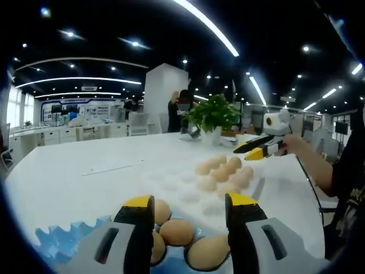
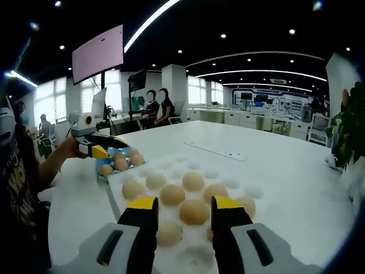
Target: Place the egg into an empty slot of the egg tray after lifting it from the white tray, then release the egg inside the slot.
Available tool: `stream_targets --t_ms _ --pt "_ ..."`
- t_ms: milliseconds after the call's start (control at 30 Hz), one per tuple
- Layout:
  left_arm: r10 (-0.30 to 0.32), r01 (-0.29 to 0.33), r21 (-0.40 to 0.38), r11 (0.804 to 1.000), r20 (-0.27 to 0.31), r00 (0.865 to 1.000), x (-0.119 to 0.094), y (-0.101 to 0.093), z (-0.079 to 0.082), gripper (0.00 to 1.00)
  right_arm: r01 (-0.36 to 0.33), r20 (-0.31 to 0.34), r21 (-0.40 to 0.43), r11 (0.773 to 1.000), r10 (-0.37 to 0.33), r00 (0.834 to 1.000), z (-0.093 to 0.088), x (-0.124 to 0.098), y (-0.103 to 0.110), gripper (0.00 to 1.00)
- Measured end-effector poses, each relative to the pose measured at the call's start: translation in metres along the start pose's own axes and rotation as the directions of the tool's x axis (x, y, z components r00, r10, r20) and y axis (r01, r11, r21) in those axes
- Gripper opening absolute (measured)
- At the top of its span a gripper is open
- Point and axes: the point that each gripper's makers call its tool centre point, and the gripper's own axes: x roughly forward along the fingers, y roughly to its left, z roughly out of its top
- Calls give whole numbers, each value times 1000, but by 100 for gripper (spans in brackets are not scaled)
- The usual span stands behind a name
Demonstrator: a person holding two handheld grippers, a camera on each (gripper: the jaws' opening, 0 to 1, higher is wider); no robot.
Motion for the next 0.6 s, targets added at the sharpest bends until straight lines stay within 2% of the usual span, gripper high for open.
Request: stream_targets --t_ms 167,333,600 --pt "-19 19 3 1000 -5 1000 2 -4 -1 53 22 -12 -3 1000 -22 1000 -5 -3 -10 39" --pt "-33 33 1 999 -9 999 1 2 -1 55 39 -15 5 999 -39 999 -9 -5 -19 39" --pt "-43 43 2 999 -16 999 2 -7 -3 56 62 -31 17 998 -62 998 -19 -5 -32 39"
